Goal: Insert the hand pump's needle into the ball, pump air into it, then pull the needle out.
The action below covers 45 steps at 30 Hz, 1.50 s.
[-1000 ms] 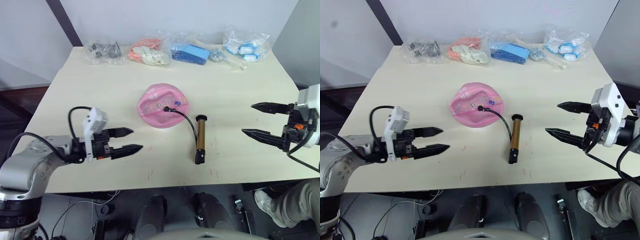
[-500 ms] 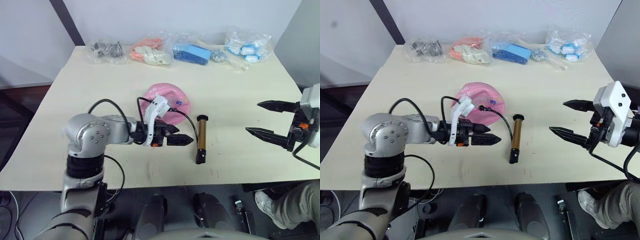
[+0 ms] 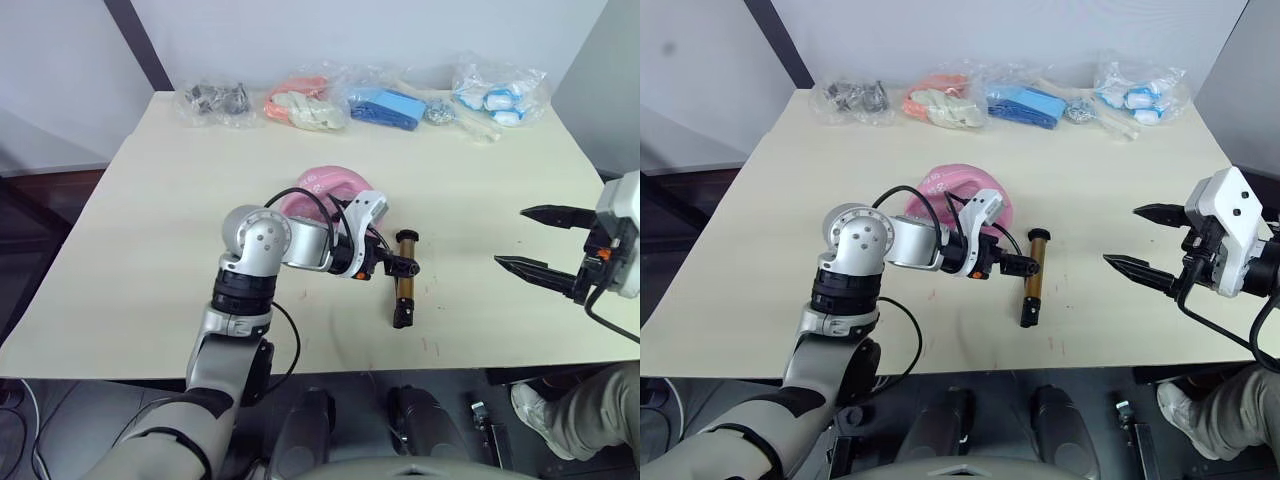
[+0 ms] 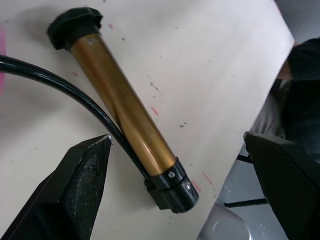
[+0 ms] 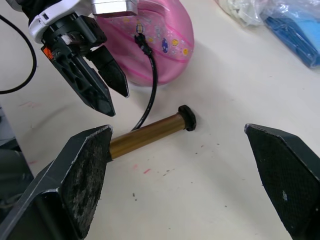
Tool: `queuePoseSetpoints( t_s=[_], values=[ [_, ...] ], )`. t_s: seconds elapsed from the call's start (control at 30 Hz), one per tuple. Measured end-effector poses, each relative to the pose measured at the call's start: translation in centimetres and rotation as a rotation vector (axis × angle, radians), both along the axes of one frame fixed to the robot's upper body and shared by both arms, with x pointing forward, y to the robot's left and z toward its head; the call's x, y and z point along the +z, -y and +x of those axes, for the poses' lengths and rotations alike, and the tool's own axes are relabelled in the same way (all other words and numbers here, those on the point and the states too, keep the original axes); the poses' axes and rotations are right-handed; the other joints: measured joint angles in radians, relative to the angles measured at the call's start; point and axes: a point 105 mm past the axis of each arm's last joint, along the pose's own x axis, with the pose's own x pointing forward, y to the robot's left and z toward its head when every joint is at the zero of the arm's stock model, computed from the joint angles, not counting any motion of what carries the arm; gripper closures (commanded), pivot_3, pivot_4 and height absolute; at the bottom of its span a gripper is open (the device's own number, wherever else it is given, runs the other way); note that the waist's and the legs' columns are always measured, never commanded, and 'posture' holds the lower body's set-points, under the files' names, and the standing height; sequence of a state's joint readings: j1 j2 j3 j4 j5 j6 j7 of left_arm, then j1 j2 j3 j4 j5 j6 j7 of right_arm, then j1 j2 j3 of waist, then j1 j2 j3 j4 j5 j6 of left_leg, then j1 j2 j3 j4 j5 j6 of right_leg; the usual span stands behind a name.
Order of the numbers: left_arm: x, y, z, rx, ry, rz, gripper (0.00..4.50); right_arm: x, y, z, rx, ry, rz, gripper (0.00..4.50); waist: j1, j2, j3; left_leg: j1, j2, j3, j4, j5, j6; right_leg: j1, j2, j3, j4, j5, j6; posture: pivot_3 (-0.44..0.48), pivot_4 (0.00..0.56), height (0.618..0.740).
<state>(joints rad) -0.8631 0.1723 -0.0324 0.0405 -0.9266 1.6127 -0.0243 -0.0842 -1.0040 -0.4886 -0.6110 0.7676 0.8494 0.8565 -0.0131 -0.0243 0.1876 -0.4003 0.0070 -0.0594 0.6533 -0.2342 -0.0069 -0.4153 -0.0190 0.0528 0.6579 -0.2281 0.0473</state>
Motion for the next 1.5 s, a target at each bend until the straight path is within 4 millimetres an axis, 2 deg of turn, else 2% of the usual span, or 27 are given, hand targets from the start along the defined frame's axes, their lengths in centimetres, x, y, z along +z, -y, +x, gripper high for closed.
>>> queuePoseSetpoints(
  t_s=[0.23,0.53,0.73,1.03,1.1,1.23,1.27,1.3,1.33,1.5],
  values=[
    [0.2,1.5,1.6,0.059,-0.012,0.055,0.0,-0.6,0.1,-0.1,-0.016,-0.022,-0.006,0.05,0.002,0.0,0.0,-0.001,-0.001,0.0,0.0,0.0,0.0,0.0,0.0,0.0,-0.001,0.0,0.0,0.0,0.15,0.74],
    [-1.7,2.7,2.5,0.104,-0.064,0.096,0.0,-0.9,0.2,-0.1,-0.024,-0.031,-0.01,0.05,0.001,0.0,0.0,-0.001,-0.001,0.0,0.0,0.0,0.0,0.0,0.0,0.0,-0.001,0.0,0.0,0.0,0.15,0.74],
    [-3.0,4.8,2.5,0.105,-0.079,0.109,0.0,-0.9,0.1,-0.2,-0.029,-0.032,-0.015,0.05,0.002,0.0,0.0,-0.001,-0.001,0.0,0.0,0.0,0.0,0.0,-0.001,0.0,-0.001,0.0,0.0,0.0,0.15,0.74],
    [-4.5,4.9,3.3,0.133,-0.064,0.138,0.0,-1.1,-0.1,-0.3,-0.024,-0.039,-0.018,0.05,-0.001,0.0,0.0,0.0,-0.001,0.0,0.0,0.0,0.0,0.0,0.0,0.0,0.0,0.0,0.001,0.0,0.15,0.74],
    [-4.8,5.1,3.3,0.129,-0.063,0.139,0.52,-1.1,-0.2,-0.3,-0.021,-0.037,-0.021,0.0,0.0,0.0,0.0,0.0,-0.001,0.0,0.0,0.0,0.0,0.0,0.0,0.0,-0.001,0.0,0.001,0.0,0.15,0.74],
    [-5.5,5.2,3.4,0.13,-0.078,0.147,2.28,-1.1,-0.2,-0.3,-0.023,-0.041,-0.021,0.0,0.0,0.0,0.0,0.0,-0.001,0.0,0.0,0.0,0.0,0.0,0.0,0.0,0.0,0.0,0.001,0.0,0.15,0.74],
    [-5.8,5.2,3.4,0.132,-0.087,0.149,2.89,-1.2,-0.2,-0.3,-0.024,-0.043,-0.021,0.0,0.0,0.0,0.0,0.0,-0.001,0.0,0.0,0.0,0.0,0.0,0.0,0.0,-0.001,0.0,0.001,0.0,0.15,0.74],
    [-5.6,5.5,3.4,0.125,-0.096,0.123,3.31,-1.3,-0.3,-0.3,-0.025,-0.048,-0.022,0.0,0.0,0.0,0.0,-0.001,-0.001,0.0,0.0,0.0,0.0,0.0,0.0,0.0,-0.001,0.0,0.001,0.0,0.15,0.74],
    [-5.5,5.6,3.4,0.124,-0.096,0.125,3.45,-1.3,-0.3,-0.3,-0.026,-0.05,-0.022,0.0,0.0,0.0,0.0,0.0,-0.001,0.0,0.0,0.0,0.0,0.0,0.0,0.0,-0.001,0.0,0.001,0.0,0.15,0.74],
    [-5.6,5.5,3.4,0.124,-0.107,0.12,3.45,-1.4,-0.2,-0.3,-0.032,-0.056,-0.022,0.0,-0.001,0.0,0.0,0.0,-0.001,0.0,0.0,0.0,0.0,0.0,0.0,0.0,0.0,0.0,0.001,0.0,0.15,0.74]
  ],
)
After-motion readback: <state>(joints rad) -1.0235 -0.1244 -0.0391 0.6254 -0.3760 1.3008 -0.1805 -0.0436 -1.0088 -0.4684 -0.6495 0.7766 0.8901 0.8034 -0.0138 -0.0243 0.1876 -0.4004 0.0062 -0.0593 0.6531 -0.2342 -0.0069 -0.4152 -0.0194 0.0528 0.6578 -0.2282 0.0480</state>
